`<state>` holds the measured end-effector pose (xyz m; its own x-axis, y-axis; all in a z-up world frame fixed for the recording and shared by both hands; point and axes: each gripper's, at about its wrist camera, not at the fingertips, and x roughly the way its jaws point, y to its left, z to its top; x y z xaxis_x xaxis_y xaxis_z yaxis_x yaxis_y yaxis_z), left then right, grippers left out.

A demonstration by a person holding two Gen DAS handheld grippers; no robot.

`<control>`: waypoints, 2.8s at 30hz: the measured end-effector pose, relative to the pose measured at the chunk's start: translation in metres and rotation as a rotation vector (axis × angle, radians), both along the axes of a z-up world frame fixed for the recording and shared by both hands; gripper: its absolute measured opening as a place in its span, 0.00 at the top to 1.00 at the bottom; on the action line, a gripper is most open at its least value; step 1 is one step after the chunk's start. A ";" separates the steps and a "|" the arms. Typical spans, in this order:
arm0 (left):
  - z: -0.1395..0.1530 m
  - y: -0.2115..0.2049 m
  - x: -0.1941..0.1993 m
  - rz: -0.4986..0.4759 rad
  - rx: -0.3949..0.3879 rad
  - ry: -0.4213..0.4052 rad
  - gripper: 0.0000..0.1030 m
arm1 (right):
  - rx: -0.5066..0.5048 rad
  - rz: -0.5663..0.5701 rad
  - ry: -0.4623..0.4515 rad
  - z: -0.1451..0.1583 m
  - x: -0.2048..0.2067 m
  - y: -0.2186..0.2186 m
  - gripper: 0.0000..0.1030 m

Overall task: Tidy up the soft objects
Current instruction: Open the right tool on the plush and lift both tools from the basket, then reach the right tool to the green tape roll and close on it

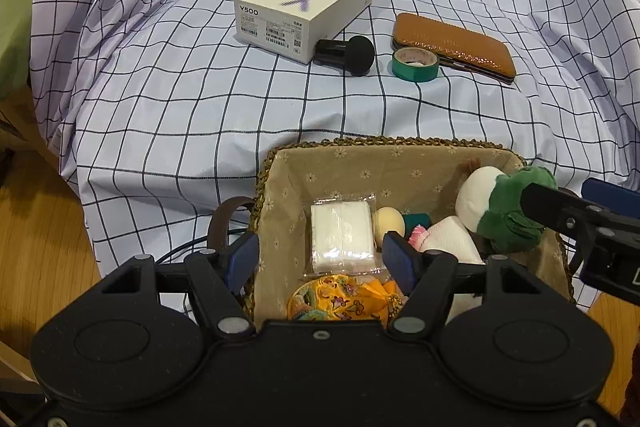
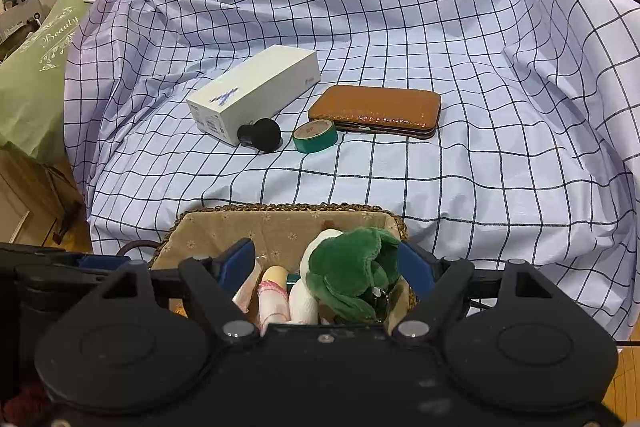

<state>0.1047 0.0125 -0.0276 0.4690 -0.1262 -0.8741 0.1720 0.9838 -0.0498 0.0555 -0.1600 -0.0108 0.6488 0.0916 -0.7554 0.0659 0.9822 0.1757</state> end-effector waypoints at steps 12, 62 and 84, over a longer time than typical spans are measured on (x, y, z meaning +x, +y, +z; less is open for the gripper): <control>0.003 0.000 0.016 -0.008 0.001 -0.037 0.38 | -0.023 0.000 -0.011 0.000 0.023 0.003 0.24; -0.021 0.028 0.101 0.028 -0.007 -0.079 0.28 | -0.225 0.060 0.013 -0.050 0.178 0.050 0.35; -0.020 0.029 0.108 0.016 0.003 -0.090 0.28 | -0.260 0.088 0.066 -0.071 0.200 0.055 0.44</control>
<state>0.2124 0.0412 -0.0474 0.5480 -0.1156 -0.8285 0.1600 0.9866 -0.0318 0.2554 -0.1049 -0.0820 0.5956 -0.0570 -0.8013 -0.0187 0.9962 -0.0847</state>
